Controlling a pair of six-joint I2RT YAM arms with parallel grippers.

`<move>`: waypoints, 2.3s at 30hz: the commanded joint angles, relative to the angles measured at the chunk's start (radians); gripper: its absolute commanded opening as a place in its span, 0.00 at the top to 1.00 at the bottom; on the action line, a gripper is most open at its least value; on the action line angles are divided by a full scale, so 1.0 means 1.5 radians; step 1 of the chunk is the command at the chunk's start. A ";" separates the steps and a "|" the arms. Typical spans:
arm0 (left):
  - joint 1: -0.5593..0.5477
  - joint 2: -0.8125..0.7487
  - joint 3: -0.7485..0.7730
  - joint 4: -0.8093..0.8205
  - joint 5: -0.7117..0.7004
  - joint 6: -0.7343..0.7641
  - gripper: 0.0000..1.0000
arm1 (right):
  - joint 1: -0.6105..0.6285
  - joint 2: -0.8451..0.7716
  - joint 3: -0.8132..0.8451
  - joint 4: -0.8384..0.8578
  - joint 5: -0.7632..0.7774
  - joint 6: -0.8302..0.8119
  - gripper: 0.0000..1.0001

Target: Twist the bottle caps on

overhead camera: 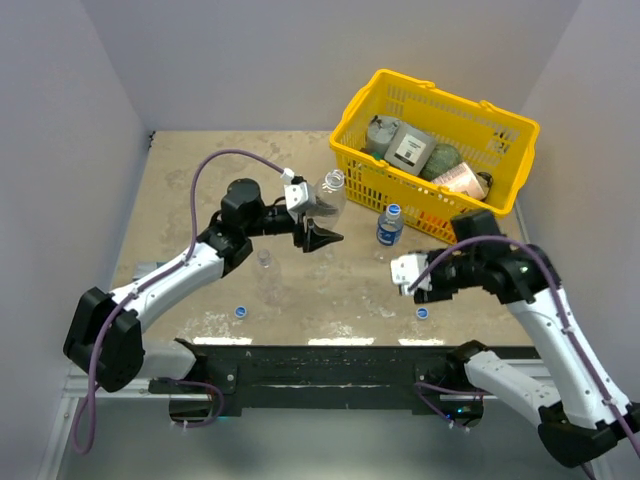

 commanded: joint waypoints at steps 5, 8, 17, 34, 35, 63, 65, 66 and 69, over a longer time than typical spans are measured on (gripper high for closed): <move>-0.001 -0.030 0.025 0.015 -0.013 0.002 1.00 | -0.001 -0.013 -0.279 -0.025 0.094 -0.304 0.55; -0.001 -0.036 0.026 0.001 -0.013 0.000 1.00 | -0.002 0.027 -0.313 0.007 0.093 -0.336 0.55; 0.000 -0.025 0.043 -0.005 -0.015 -0.001 1.00 | -0.015 0.129 -0.342 0.115 0.141 -0.366 0.48; 0.001 -0.002 0.058 -0.011 -0.019 -0.001 1.00 | -0.039 0.169 -0.398 0.183 0.145 -0.417 0.49; 0.002 -0.001 0.058 -0.011 -0.019 -0.001 1.00 | -0.038 0.168 -0.401 0.181 0.144 -0.421 0.49; 0.002 0.001 0.054 -0.006 -0.023 -0.006 1.00 | -0.039 0.145 -0.457 0.235 0.172 -0.400 0.59; 0.002 0.001 0.051 -0.004 -0.024 -0.006 1.00 | -0.039 0.142 -0.453 0.238 0.169 -0.390 0.67; 0.002 0.003 0.051 -0.003 -0.023 -0.006 1.00 | -0.038 0.137 -0.445 0.236 0.165 -0.388 0.69; -0.001 0.006 0.051 -0.018 -0.013 0.017 1.00 | -0.038 0.114 -0.399 0.203 0.148 -0.374 0.82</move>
